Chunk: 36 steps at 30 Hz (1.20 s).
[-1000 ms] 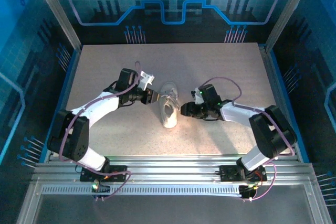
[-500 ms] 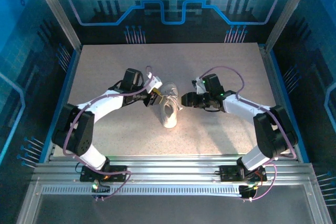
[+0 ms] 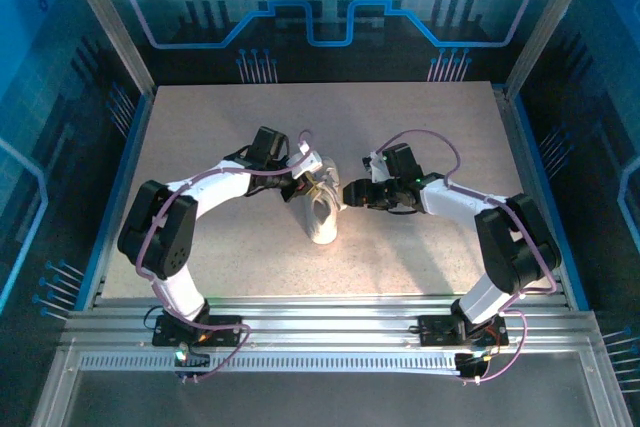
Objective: Tie the shoes
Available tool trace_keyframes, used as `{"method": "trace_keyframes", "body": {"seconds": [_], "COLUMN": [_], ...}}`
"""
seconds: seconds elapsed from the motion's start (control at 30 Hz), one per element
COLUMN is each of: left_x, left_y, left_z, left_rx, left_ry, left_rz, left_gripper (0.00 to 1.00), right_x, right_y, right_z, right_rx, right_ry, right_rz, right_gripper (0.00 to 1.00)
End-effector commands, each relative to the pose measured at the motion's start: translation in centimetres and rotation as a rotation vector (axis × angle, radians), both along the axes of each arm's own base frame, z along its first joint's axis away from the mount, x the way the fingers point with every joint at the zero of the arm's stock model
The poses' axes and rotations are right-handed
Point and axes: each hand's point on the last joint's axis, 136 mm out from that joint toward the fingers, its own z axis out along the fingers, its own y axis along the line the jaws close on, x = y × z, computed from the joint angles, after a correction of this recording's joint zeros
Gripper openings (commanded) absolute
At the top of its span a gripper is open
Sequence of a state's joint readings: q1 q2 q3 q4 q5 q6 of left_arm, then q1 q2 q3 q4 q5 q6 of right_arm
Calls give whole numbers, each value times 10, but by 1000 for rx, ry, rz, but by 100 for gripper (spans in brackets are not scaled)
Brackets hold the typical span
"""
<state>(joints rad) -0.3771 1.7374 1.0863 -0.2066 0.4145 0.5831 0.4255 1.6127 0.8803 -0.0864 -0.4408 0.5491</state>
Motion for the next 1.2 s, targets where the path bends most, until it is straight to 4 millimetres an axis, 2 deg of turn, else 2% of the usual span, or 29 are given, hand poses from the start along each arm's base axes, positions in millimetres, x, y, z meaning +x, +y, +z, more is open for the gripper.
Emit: {"method": "trace_keyframes", "body": {"seconds": [0.0,0.1,0.13,0.23,0.47,0.8,0.87,0.93,1.17], "left_x": [-5,-9,-10,-15,-21,-18,-18,-17,-18], "left_y": [2,5,7,11,22,30,29,26,-4], "left_z": [10,16,17,17,4,-11,-9,-4,17], "left_rx": [10,10,12,19,74,107,99,79,-43], "left_ry": [-22,-29,-30,-25,27,94,96,94,93], "left_rz": [-14,4,10,25,78,157,163,166,130], "left_gripper": [0,0,0,0,0,0,0,0,0], "right_x": [-2,-1,-8,-8,-10,-8,-4,7,28], "right_y": [9,13,11,13,17,21,20,23,37], "right_z": [1,6,-2,-1,6,10,14,31,60], "right_rx": [28,45,38,45,41,20,1,-17,-38], "right_ry": [6,-10,8,-3,-38,-81,-99,-152,-269], "right_rz": [26,29,30,30,39,50,49,50,51], "right_gripper": [58,58,58,59,59,59,60,59,60]}}
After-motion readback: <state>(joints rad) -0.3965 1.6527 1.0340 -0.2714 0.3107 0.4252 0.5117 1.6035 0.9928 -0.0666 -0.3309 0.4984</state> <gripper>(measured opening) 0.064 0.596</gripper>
